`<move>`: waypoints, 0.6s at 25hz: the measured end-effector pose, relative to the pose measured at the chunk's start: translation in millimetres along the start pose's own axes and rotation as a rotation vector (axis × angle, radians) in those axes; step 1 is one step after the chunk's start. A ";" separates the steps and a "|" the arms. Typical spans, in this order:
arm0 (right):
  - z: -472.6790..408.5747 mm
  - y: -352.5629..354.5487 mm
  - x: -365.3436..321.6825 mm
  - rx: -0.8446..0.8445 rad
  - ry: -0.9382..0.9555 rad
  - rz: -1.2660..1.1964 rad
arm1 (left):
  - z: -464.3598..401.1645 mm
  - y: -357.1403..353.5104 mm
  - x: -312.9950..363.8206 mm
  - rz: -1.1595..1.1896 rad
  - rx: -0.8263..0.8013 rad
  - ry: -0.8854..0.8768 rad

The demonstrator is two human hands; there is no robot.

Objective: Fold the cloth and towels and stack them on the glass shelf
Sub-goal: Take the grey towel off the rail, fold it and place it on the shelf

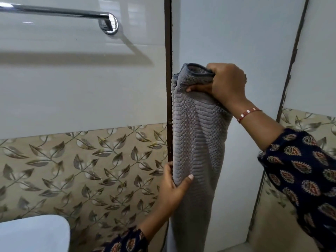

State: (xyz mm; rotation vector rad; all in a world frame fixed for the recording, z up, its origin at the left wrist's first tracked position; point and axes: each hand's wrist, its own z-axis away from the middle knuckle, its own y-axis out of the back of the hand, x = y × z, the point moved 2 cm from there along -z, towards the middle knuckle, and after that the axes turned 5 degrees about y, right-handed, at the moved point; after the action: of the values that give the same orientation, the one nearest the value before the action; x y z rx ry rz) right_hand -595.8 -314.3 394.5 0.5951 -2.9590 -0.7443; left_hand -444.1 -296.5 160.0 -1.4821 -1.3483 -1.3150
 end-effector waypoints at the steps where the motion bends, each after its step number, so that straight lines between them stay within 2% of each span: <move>1: -1.8 2.2 -0.9 0.021 0.002 -0.014 | 2.9 -6.8 -10.0 0.033 -0.015 0.048; 4: -4.7 11.7 -0.7 0.076 0.016 -0.082 | -2.7 -15.1 -31.0 0.115 -0.135 0.220; 8: -7.3 25.4 -4.3 0.092 0.045 -0.147 | -26.8 -17.9 -30.8 0.241 -0.383 0.243; 10: -8.2 33.1 -2.7 0.091 0.053 -0.130 | -32.9 -20.4 -30.3 0.249 -0.435 0.242; 12: -7.7 41.7 2.8 0.090 0.051 -0.104 | -37.8 -19.7 -28.5 0.167 -0.368 0.195; 15: -4.4 51.0 12.2 0.085 0.011 -0.105 | -43.5 -10.8 -25.2 -0.057 -0.140 0.068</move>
State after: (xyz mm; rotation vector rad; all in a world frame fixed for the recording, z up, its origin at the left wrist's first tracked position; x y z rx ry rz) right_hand -624.7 -279.4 421.2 0.7623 -2.9818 -0.6226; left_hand -461.8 -341.9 143.6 -1.4867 -1.2855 -1.5093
